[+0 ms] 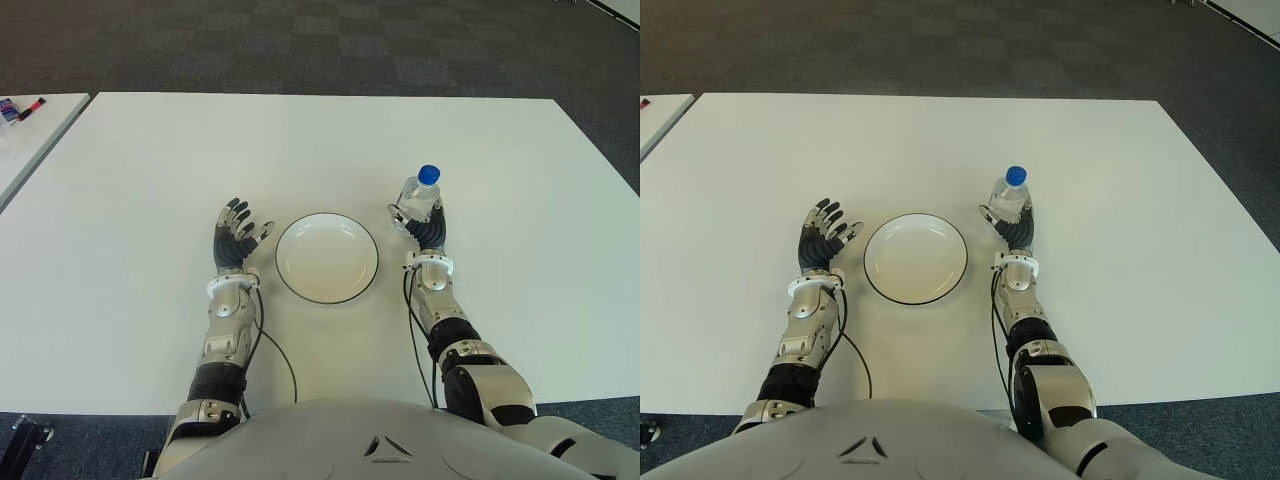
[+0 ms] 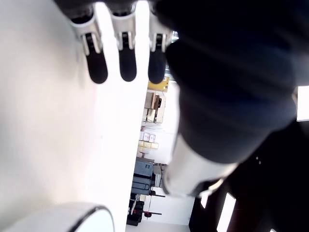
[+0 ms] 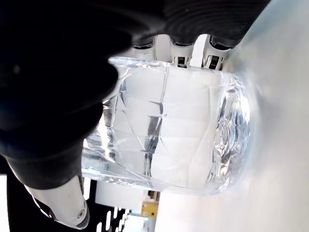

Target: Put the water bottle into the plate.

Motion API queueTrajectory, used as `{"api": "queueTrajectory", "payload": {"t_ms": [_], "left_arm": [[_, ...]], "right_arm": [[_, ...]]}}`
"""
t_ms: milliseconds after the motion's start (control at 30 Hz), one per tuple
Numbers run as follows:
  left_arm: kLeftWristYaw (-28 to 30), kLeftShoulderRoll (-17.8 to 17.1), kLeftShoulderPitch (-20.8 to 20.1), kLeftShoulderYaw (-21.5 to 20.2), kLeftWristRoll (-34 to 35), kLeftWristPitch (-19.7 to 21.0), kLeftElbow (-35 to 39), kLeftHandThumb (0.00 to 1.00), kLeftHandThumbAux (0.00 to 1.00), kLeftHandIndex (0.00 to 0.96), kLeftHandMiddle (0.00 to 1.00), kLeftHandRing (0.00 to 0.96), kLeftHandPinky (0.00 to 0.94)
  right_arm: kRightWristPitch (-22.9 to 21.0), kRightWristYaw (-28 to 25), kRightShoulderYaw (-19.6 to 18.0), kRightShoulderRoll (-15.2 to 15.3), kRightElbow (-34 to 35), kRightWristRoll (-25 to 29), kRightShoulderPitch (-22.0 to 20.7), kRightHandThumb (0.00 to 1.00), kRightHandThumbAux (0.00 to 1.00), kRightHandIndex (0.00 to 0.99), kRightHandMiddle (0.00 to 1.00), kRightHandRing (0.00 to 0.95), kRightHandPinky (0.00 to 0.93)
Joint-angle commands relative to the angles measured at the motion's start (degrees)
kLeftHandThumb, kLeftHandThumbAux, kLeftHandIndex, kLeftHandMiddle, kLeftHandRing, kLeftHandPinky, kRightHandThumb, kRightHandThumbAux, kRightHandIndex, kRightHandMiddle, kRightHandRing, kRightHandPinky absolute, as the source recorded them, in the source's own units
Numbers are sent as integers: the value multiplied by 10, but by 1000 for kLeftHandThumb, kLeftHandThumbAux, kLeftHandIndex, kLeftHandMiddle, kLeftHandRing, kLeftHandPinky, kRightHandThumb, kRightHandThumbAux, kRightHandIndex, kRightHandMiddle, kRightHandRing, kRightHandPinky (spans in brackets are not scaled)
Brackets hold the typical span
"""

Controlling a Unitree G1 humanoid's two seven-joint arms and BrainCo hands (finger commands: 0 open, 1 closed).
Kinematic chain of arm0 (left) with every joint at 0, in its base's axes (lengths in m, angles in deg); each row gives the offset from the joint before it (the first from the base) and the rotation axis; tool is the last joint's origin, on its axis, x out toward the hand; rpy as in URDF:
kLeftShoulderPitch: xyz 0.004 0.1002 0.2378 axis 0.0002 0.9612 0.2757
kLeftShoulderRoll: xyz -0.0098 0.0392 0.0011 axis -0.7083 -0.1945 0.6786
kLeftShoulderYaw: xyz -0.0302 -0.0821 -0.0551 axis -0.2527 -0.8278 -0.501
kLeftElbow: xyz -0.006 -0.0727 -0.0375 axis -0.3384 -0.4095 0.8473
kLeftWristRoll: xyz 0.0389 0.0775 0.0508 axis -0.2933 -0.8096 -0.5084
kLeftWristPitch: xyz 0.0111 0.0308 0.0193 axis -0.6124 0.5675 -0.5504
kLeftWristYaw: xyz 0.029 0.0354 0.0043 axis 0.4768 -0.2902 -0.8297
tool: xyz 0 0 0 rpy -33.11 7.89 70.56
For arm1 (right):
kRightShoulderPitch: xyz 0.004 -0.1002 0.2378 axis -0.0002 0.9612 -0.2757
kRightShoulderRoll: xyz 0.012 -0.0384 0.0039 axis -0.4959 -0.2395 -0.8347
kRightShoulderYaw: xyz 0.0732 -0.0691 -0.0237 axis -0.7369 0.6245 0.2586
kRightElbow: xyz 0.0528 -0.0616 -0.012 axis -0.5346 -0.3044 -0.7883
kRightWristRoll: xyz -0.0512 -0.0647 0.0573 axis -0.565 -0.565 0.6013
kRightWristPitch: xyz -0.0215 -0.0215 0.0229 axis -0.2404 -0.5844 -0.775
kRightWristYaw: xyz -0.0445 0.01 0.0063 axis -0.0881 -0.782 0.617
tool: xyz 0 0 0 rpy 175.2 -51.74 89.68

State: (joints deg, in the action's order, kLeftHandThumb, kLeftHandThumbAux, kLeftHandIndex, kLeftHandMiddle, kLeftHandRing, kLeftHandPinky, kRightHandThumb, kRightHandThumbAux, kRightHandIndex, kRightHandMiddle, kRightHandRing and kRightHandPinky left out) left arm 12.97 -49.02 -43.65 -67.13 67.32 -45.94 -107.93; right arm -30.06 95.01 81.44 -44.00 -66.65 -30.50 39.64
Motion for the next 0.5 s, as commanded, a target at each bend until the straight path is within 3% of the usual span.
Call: {"api": "queueTrajectory", "payload": {"t_ms": [33,500], "left_arm": [[7,20,9,-2,4,9,-2,61,998,159,189,177,205],[4,22,17,0,3,13,13,65,998,165,194,176,202]], "right_arm": [[-10,7,4,2,-20,-9,-22,0,776,63,41,39,74],[-7,25,3,-4,-39,-8,-40,0,837,76,55,54,93]]}}
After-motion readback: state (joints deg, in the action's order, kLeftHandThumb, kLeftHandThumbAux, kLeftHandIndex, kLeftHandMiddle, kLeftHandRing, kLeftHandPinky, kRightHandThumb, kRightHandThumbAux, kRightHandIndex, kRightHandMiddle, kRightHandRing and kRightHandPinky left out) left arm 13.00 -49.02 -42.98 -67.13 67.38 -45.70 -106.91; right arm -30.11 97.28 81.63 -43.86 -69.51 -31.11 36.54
